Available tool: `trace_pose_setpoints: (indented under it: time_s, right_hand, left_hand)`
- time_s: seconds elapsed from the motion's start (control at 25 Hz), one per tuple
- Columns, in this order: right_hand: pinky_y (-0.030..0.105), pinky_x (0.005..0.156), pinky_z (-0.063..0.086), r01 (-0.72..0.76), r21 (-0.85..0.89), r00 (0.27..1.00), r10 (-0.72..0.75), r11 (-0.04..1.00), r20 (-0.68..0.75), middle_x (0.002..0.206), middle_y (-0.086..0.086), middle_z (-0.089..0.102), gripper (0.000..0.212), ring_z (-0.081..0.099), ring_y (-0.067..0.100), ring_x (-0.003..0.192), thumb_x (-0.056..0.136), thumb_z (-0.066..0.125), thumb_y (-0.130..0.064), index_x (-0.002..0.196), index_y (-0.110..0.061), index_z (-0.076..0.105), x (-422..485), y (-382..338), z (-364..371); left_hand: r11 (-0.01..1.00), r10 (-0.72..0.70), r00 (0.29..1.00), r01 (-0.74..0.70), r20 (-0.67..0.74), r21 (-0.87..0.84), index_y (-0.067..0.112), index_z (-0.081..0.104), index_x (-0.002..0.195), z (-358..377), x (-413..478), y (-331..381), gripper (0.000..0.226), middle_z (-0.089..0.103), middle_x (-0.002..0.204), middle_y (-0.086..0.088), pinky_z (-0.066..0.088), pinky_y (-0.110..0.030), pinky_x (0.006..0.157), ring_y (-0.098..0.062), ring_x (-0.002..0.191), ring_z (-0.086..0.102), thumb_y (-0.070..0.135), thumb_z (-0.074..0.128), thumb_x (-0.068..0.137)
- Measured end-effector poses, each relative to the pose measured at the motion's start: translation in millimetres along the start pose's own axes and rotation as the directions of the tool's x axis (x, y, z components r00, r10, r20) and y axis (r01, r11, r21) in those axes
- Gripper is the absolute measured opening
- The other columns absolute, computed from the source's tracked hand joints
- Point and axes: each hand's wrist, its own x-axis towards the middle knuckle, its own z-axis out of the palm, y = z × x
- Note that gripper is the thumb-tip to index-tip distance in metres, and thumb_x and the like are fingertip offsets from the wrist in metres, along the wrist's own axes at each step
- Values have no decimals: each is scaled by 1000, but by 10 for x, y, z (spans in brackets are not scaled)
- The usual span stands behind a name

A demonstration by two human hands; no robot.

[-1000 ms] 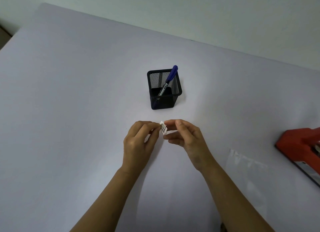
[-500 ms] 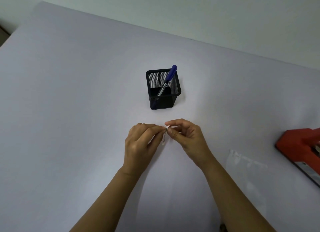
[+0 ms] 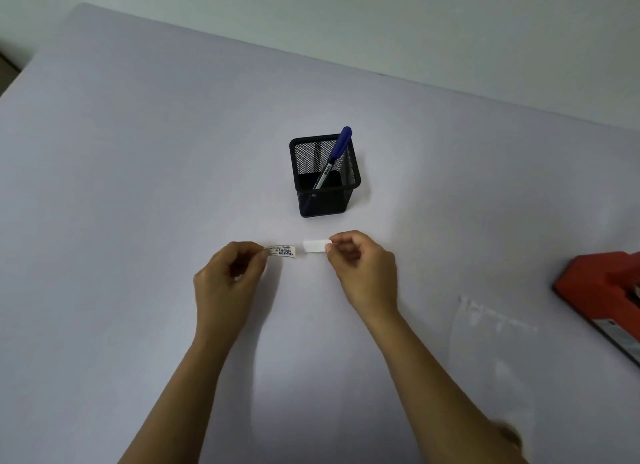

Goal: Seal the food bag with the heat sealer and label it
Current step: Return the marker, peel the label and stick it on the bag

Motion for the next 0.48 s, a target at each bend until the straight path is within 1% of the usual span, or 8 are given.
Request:
trace_pose_setpoints:
  time_s: [0.08,0.12,0.2,0.28,0.32,0.4,0.48]
  right_hand:
    - [23,57,46,53,-230,997,-64,972,-43,80,-11,67,7,61,10,73,82,63,-24,88,-23,66,-13,-44,72]
    - [23,54,42,84,-310,992,-110,947,-69,83,-9,67,7,60,13,74,82,62,-24,88,-22,65,-22,-59,97]
    - [23,54,37,105,-373,983,-154,922,-103,91,-3,64,11,58,17,79,82,60,-24,92,-20,63,-55,-77,118]
    - [20,51,33,85,-336,985,-130,938,-113,96,-2,63,17,55,15,79,85,58,-29,99,-19,62,-114,-90,73]
    - [18,50,32,77,-298,986,-117,951,-117,96,-3,63,18,53,12,77,87,57,-31,100,-19,61,-148,-102,12]
    - [17,53,38,80,-219,984,-112,973,-139,90,-5,64,16,53,8,70,89,56,-33,96,-19,62,-216,-115,-190]
    - [15,56,43,62,-152,982,-87,986,-168,78,-10,62,13,55,6,60,89,57,-31,88,-19,63,-321,-52,-495]
  left_hand:
    - [997,-71,997,71,15,3,23,68,80,-31,-1,30,8,69,77,8,44,-8,65,-10,73,62,16,68,84]
    - [996,-84,996,84,26,9,23,69,80,-35,-8,54,8,69,76,8,43,-8,63,-10,72,61,16,68,84]
    - [996,-88,995,87,41,18,25,69,78,-28,-38,115,10,68,72,9,42,-6,60,-5,67,59,17,68,83]
    - [995,-101,993,102,54,-11,26,69,77,-5,-75,184,10,69,72,10,43,-10,61,-3,65,59,18,68,83]
    - [993,-113,991,115,65,-35,25,70,78,15,-95,225,9,69,71,8,45,-15,63,-5,67,60,18,68,83]
    - [988,-131,986,139,107,-74,23,71,80,91,-145,316,5,70,73,4,46,-23,66,-12,70,62,18,69,83]
    - [986,-126,976,144,179,-88,21,72,81,244,-236,443,4,70,73,1,47,-27,67,-13,69,63,17,70,82]
